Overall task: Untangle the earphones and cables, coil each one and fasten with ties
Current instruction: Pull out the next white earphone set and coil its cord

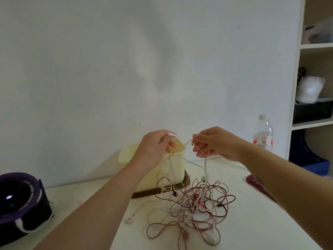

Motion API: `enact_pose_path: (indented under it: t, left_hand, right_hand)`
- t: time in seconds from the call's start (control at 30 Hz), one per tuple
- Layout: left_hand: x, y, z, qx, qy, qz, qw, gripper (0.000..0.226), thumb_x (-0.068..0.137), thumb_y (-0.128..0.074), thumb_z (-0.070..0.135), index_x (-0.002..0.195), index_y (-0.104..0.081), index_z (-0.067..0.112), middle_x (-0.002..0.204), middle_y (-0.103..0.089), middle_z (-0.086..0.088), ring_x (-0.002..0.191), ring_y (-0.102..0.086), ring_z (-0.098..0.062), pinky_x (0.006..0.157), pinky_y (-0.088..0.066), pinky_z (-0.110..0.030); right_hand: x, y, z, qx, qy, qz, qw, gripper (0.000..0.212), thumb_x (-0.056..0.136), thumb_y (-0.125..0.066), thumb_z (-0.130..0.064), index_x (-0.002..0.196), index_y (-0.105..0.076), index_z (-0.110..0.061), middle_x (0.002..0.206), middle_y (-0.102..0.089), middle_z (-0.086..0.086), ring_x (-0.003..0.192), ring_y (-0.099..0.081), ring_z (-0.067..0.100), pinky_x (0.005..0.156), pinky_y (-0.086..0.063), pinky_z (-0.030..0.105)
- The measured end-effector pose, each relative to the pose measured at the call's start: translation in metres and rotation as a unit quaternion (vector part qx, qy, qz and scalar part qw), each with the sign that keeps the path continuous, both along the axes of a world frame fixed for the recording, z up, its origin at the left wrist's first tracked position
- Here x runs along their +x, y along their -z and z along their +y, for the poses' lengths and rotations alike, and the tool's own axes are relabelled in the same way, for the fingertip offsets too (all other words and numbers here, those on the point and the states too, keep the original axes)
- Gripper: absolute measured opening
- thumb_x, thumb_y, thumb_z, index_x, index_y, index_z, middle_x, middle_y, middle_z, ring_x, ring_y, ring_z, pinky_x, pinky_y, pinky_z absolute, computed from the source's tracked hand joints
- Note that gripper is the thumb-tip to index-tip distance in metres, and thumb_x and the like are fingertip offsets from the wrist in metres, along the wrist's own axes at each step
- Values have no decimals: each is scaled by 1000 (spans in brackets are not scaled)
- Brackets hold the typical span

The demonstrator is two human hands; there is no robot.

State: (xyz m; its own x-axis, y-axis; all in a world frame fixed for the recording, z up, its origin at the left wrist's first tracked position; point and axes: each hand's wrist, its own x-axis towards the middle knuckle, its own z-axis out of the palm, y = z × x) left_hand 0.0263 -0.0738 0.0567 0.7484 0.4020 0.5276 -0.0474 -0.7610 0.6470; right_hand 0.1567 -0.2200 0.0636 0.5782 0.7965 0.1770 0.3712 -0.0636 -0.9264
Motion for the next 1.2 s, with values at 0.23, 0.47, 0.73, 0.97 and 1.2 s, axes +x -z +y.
enact_pose_path:
  t: [0.23, 0.47, 0.73, 0.97, 1.2]
  left_hand:
    - [-27, -33, 21, -338, 48, -68, 937, 28, 97, -39, 11, 90, -66, 13, 62, -62, 1, 42, -27, -9, 49, -33, -20]
    - [-38, -30, 36, -473, 85, -134, 867, 27, 98, -41, 24, 97, -65, 13, 79, -72, -3, 39, -26, -7, 39, -26, -16]
    - [-54, -20, 42, -468, 116, -141, 865, 24, 85, -46, 20, 98, -64, 11, 84, -72, -10, 42, -24, -10, 45, -28, -19]
    - [-45, 23, 25, -400, 112, 105, 903, 33, 96, -35, 30, 115, -59, 17, 114, -68, -12, 47, -37, -9, 52, -31, -22]
    - [-40, 8, 20, -432, 131, -45, 891, 27, 93, -42, 27, 108, -63, 19, 124, -63, -2, 55, -46, -10, 52, -29, -21]
  right_hand:
    - [16, 35, 11, -92, 89, -4, 992, 25, 97, -51, -25, 86, -67, -9, 54, -39, -2, 50, -39, 11, 59, -46, 24]
    - [18, 57, 31, -136, 159, -103, 972, 28, 97, -49, -22, 89, -69, -5, 54, -38, 0, 49, -39, 13, 49, -45, 21]
    - [20, 54, 32, 50, 185, 222, 956, 23, 98, -49, -16, 82, -60, -2, 61, -36, 4, 50, -33, 14, 57, -45, 25]
    - [-19, 40, 38, 81, -47, 416, 904, 13, 99, -42, -9, 90, -50, -4, 51, -46, 4, 39, -50, 13, 53, -57, 30]
    - [-29, 43, 24, -67, -106, 299, 946, 18, 102, -36, -13, 111, -48, -4, 61, -45, 5, 39, -29, 8, 46, -45, 23]
